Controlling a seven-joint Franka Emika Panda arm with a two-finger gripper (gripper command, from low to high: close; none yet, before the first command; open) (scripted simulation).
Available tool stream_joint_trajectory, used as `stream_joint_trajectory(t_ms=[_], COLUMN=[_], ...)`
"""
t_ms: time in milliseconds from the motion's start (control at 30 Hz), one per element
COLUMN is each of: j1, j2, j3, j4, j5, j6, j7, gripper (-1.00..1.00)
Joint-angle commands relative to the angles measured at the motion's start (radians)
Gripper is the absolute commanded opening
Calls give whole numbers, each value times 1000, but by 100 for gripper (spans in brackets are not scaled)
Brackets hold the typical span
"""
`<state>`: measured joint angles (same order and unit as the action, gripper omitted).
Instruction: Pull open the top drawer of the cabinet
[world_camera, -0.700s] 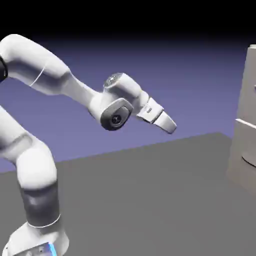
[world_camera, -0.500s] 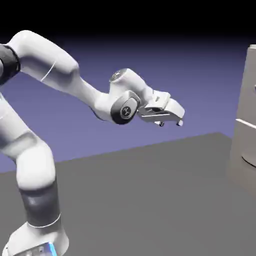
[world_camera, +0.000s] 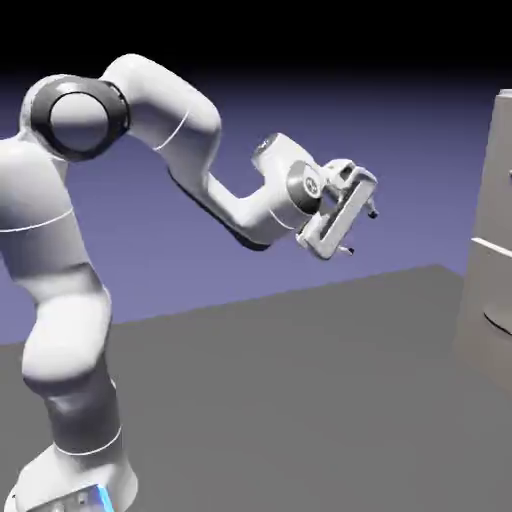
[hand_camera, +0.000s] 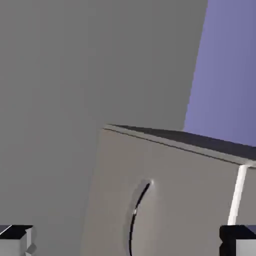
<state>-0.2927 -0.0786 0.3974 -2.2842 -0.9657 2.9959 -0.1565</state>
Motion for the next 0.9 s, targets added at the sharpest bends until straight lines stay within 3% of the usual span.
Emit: stream_joint_trajectory(t_ms=[0,867], j1=[-15,-373], j2=[22,597], j3=[18,483], j4=[24,639], j5=[-44,-1174], j6=[-2,-50], j7=[-40,-1091], gripper=[0,0])
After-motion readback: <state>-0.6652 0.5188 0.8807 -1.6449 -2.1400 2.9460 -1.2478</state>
